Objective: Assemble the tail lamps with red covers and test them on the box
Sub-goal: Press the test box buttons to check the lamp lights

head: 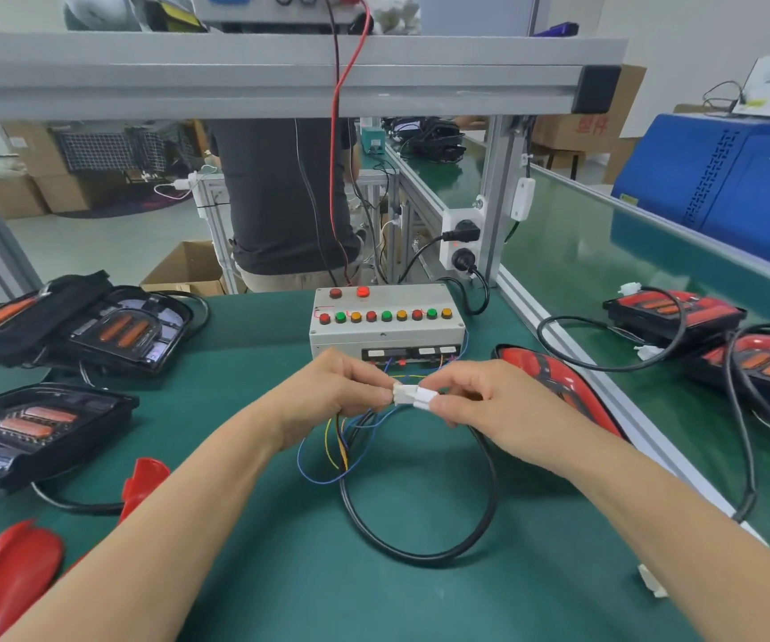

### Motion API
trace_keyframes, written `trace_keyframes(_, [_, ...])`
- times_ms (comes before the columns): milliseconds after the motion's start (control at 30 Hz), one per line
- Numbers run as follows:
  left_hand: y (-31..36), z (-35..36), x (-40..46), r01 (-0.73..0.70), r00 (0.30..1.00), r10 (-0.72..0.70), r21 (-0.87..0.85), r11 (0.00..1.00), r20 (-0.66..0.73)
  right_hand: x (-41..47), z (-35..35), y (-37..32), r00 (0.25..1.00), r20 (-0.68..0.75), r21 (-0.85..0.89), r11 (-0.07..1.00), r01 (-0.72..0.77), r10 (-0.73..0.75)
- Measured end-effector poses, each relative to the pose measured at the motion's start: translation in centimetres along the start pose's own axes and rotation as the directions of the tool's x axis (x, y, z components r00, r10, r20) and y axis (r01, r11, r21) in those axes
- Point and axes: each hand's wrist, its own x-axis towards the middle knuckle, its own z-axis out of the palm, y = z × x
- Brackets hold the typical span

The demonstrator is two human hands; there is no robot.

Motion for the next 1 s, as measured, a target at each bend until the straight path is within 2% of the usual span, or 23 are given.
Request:
trace_keyframes(167, [0.4, 0.1, 0.3, 0.012, 0.996, -0.025, 0.139, 0.990, 0.091, 0.5, 0.5, -0.2, 1.000, -0.017, -0.099, 0.995, -0.005, 0.004])
trace_keyframes(267, [0.3, 0.5, 0.6, -0.001, 0.995, -0.013, 0.140, 0.990, 0.102, 0.6, 0.9, -0.3, 0.999, -0.043, -0.130, 0.991, -0.022, 0.016])
trace_keyframes(367, [-0.3, 0.8, 0.8, -0.009, 0.996, 0.003, 0.072, 0.997, 0.088, 0.5, 1.1, -0.3, 0.997, -0.077, -0.190, 0.982, -0.018, 0.003])
trace_keyframes(433, [-0.7, 1.2, 1.1, -0.001, 0.998, 0.001, 0.003, 1.000, 0.061, 0.3, 1.0, -0.4, 0.994, -0.111, -0.294, 0.956, -0.011, -0.022])
trace_keyframes(500, [-1.0, 1.7, 1.8, 0.020, 1.000, -0.020, 0.010, 1.000, -0.006, 0.0, 0.7, -0.2, 0.988, -0.138, -0.439, 0.899, 0.006, -0.074])
trace_keyframes(533, [-1.1, 2.0, 2.1, 0.034, 0.998, -0.032, 0.036, 0.999, -0.052, -0.3, 0.2, -0.1, 0.978, -0.192, -0.443, 0.896, -0.010, -0.084])
trace_keyframes(567, [-1.3, 2.1, 2.3, 0.047, 0.994, -0.041, 0.066, 0.997, -0.097, -0.8, -0.6, -0.1, 0.957, -0.280, -0.399, 0.916, -0.045, -0.075])
trace_keyframes(633, [-1.9, 2.3, 2.6, 0.060, 0.983, -0.029, 0.166, 0.984, -0.184, -2.0, -2.9, 0.8, 0.866, -0.500, -0.299, 0.938, -0.173, 0.000])
trace_keyframes(700, [-2.5, 2.6, 2.5, 0.055, 0.967, 0.025, 0.303, 0.951, -0.252, -3.3, -5.4, 2.9, 0.782, -0.587, -0.264, 0.865, -0.428, 0.208])
trace_keyframes(767, [-3.0, 3.5, 2.4, 0.055, 0.958, 0.077, 0.440, 0.896, -0.277, -4.4, -6.6, 4.9, 0.722, -0.525, -0.270, 0.717, -0.643, 0.450])
trace_keyframes(833, [-3.0, 4.7, 2.7, 0.050, 0.951, 0.124, 0.539, 0.841, -0.283, -4.9, -6.2, 6.3, 0.689, -0.404, -0.226, 0.664, -0.713, 0.602])
trace_keyframes(933, [-2.7, 6.6, 3.7, 0.001, 0.935, 0.197, 0.556, 0.831, -0.295, -5.0, -5.2, 7.4, 0.678, -0.281, 0.107, 0.724, -0.681, 0.679])
trace_keyframes(1000, [-2.5, 7.3, 4.2, -0.014, 0.915, 0.246, 0.585, 0.811, -0.319, -4.6, -5.1, 7.6, 0.681, -0.180, 0.403, 0.685, -0.607, 0.710])
